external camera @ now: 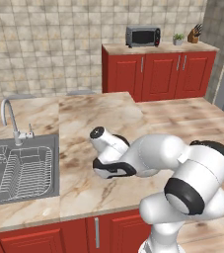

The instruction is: Gather the eggs and milk located in the vicinity of the sink area and place them right next to the bowl.

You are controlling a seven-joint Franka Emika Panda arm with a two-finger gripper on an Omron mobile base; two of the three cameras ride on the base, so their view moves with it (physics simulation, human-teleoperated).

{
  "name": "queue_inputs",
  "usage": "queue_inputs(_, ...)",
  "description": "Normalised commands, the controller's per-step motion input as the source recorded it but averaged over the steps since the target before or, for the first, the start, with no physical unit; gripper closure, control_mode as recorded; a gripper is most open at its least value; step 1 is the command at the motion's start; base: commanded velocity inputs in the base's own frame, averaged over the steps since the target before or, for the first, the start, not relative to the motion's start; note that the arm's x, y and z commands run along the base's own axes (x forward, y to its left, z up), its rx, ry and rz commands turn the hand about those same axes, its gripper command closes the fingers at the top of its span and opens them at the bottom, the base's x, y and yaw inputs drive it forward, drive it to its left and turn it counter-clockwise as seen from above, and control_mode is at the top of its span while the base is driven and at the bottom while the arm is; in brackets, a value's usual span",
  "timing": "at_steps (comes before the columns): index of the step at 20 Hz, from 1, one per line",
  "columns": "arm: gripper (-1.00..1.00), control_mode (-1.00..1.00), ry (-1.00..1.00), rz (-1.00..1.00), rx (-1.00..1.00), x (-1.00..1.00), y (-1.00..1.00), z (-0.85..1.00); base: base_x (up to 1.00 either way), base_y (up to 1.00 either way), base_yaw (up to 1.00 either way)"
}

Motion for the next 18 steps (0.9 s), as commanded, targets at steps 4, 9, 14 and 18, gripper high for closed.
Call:
queue_inputs(4, 1.0, -1.0, 0.0, 0.04, -0.04, -0.05, 0.0, 0.0, 0.0, 0.0, 0.0)
queue_inputs(9, 1.0, -1.0, 0.0, 0.01, -0.05, -0.04, -0.1, -0.01, 0.0, 0.0, 0.0)
queue_inputs(14, 1.0, -1.0, 0.0, 0.0, -0.03, -0.02, -0.18, -0.01, 0.0, 0.0, 0.0)
queue_inputs(18, 1.0, -1.0, 0.0, 0.0, 0.0, 0.0, -0.08, -0.18, 0.0, 0.0, 0.0)
